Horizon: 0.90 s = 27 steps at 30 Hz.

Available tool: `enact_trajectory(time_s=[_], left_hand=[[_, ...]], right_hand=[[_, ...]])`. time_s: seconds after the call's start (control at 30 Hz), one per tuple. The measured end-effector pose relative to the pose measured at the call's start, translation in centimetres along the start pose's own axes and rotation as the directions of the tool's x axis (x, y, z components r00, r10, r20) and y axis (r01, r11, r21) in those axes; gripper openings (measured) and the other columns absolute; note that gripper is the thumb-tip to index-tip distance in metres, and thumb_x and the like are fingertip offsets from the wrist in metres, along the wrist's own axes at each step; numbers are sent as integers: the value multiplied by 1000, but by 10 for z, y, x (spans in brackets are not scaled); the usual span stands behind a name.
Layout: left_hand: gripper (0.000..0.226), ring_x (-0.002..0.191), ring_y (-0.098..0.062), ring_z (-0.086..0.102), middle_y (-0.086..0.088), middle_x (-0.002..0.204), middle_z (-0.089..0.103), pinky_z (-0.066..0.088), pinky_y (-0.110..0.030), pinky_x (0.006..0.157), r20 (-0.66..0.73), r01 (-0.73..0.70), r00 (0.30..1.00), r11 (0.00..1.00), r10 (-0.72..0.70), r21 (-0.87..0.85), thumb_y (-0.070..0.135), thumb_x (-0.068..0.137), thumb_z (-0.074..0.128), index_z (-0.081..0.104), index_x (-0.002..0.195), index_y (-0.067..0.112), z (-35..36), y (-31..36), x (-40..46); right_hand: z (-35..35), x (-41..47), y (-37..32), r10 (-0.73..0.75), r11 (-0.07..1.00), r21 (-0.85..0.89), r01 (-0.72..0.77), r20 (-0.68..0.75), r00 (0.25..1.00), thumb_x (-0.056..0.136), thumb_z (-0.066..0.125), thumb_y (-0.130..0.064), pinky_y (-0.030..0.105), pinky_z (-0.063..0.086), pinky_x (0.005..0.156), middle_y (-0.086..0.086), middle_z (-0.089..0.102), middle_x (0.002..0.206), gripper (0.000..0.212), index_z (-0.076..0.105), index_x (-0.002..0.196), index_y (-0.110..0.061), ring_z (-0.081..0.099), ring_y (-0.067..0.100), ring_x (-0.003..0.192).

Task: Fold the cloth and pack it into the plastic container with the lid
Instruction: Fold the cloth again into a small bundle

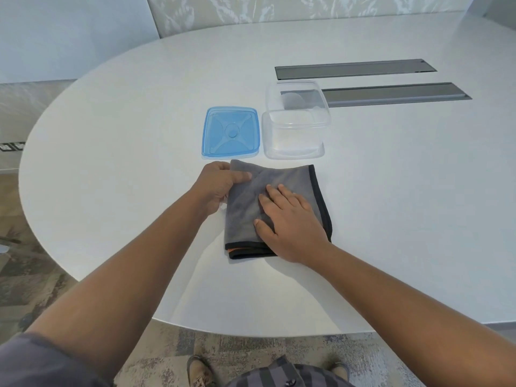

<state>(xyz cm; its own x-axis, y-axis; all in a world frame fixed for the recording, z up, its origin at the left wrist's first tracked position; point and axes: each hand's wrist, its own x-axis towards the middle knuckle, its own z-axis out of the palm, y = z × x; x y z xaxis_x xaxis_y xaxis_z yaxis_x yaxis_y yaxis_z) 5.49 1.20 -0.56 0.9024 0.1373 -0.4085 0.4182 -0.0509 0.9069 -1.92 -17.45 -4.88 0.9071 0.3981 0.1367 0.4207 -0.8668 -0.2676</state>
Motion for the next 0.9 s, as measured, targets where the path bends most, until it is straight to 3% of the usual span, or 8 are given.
enact_trajectory(time_s=[0.07,0.17,0.27,0.33,0.5,0.6,0.73,0.9], left_hand=[[39,106,-28,69,-6,110,73,61,-37,75,42,-43,998,994,39,97,10,78,88,68,112,12,-1,2,0],[60,108,-22,64,-1,120,63,57,-31,77,45,-145,989,944,138,298,17,75,89,56,125,17,-2,-1,-8],[83,115,-15,43,8,127,38,44,-32,87,63,-277,952,749,301,602,41,64,89,39,130,36,-6,-13,-30],[73,108,-11,41,12,119,39,39,-30,82,143,-328,934,624,328,709,56,55,86,42,112,43,-10,-19,-48],[52,63,-4,55,6,83,64,47,-22,60,334,-342,932,637,139,691,53,48,94,64,82,28,-27,-33,-74],[40,66,-3,55,10,85,63,47,-17,62,343,-372,924,598,168,710,39,58,96,66,83,32,-33,-44,-82],[31,81,-3,58,12,95,60,49,-15,70,384,-451,890,605,247,656,27,69,82,63,91,37,-38,-54,-93],[21,80,-5,59,11,87,63,49,-19,71,284,-498,858,561,428,661,12,76,73,66,88,27,-32,-67,-102]], right_hand=[[-2,-4,0,-11,999,38,13,-63,998,96,44,-49,44,24,118,4,49,154,55,57,139,-18,36,26,146],[-5,-7,2,6,992,128,7,-107,994,92,55,-44,44,35,115,3,60,141,46,67,126,-16,48,25,136],[-7,-6,6,9,975,221,21,-134,991,87,61,-41,45,42,109,1,65,132,39,72,115,-16,54,21,127],[-7,-5,8,-4,964,261,43,-148,989,84,65,-39,44,44,106,0,67,128,35,74,109,-17,57,19,122],[-9,-6,9,-16,948,310,77,-193,981,79,72,-36,39,46,98,-5,69,114,24,74,96,-19,58,15,110],[-13,-9,6,-41,960,266,92,-191,981,82,66,-45,36,45,87,-9,63,95,23,69,88,-22,52,14,94],[-17,-15,-5,-179,976,110,189,-92,979,81,58,-57,40,44,80,-9,60,89,35,67,88,-25,50,16,86],[-22,-14,-13,-283,958,65,281,23,959,81,60,-44,42,45,78,-6,61,94,28,71,96,-23,54,20,88]])
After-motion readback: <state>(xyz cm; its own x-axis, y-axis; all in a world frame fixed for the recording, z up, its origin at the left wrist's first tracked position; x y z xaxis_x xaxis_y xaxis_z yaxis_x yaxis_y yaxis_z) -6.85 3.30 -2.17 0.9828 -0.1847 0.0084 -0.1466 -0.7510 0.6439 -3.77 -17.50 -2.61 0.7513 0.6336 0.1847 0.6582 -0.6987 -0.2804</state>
